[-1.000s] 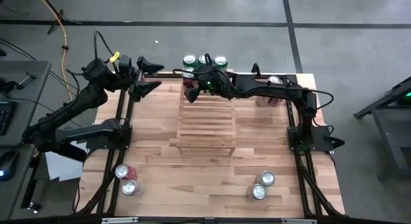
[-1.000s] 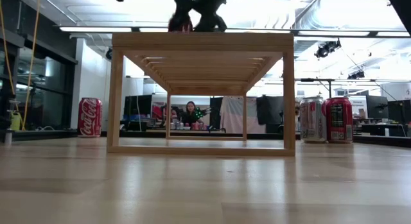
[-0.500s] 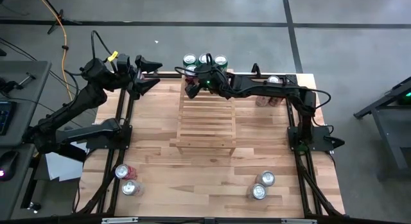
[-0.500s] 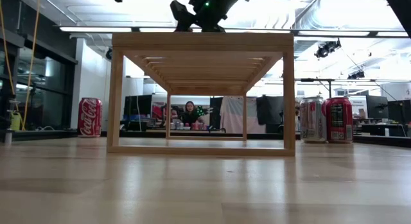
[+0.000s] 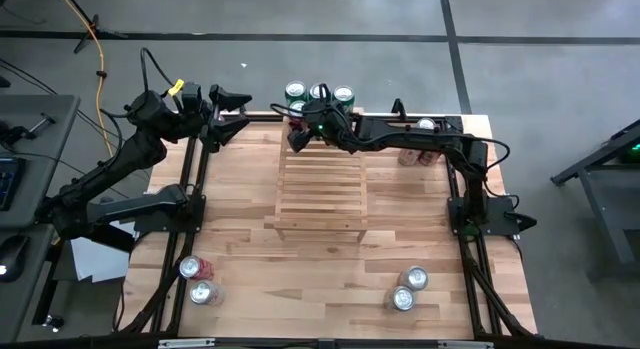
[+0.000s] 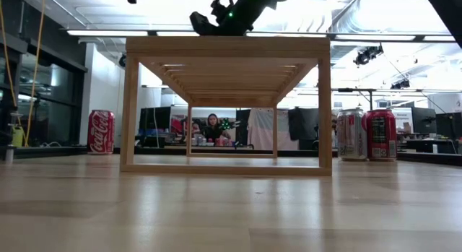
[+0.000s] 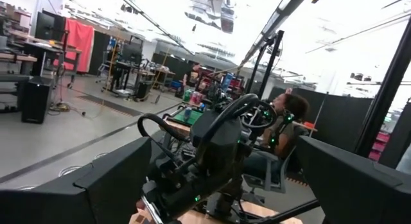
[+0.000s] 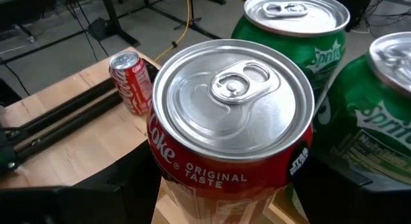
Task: Place canned beverage on shelf
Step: Put the bottom right red soda can on the shelf
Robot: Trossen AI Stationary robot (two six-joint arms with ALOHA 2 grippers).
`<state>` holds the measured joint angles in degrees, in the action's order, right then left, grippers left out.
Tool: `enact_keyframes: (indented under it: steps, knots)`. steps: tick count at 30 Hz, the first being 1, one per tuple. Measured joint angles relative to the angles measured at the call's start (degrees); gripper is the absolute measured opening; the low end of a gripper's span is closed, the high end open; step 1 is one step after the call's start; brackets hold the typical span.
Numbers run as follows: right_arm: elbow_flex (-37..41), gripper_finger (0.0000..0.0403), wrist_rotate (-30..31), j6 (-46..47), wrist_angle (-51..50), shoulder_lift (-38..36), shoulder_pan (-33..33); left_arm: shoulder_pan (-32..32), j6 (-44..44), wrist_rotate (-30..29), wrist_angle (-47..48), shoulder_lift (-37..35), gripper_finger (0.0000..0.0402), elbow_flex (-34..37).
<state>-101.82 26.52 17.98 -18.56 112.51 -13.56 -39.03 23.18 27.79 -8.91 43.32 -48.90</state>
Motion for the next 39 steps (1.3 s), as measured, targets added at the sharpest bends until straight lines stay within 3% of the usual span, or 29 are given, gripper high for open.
enact_keyframes:
  steps: [10,17,32,39]
  knots:
    - [-0.02,0.0278,-1.57,-0.04,-0.16,0.0,0.02,0.0,0.41,-0.04,0.0,-0.01,0.0381,0.0]
    - [-0.02,0.0332,-2.08,0.0,-0.36,0.0,0.04,0.0,0.73,-0.04,0.0,-0.01,0.0381,-0.02]
    - [-1.12,0.0341,-2.14,-2.32,-1.07,-0.57,0.04,0.02,0.75,-0.04,0.0,0.01,0.0381,-0.04]
    - [-5.06,0.0341,-2.36,-6.53,-6.68,-0.61,0.04,0.02,0.79,-0.04,0.0,0.0,0.0381,-0.04]
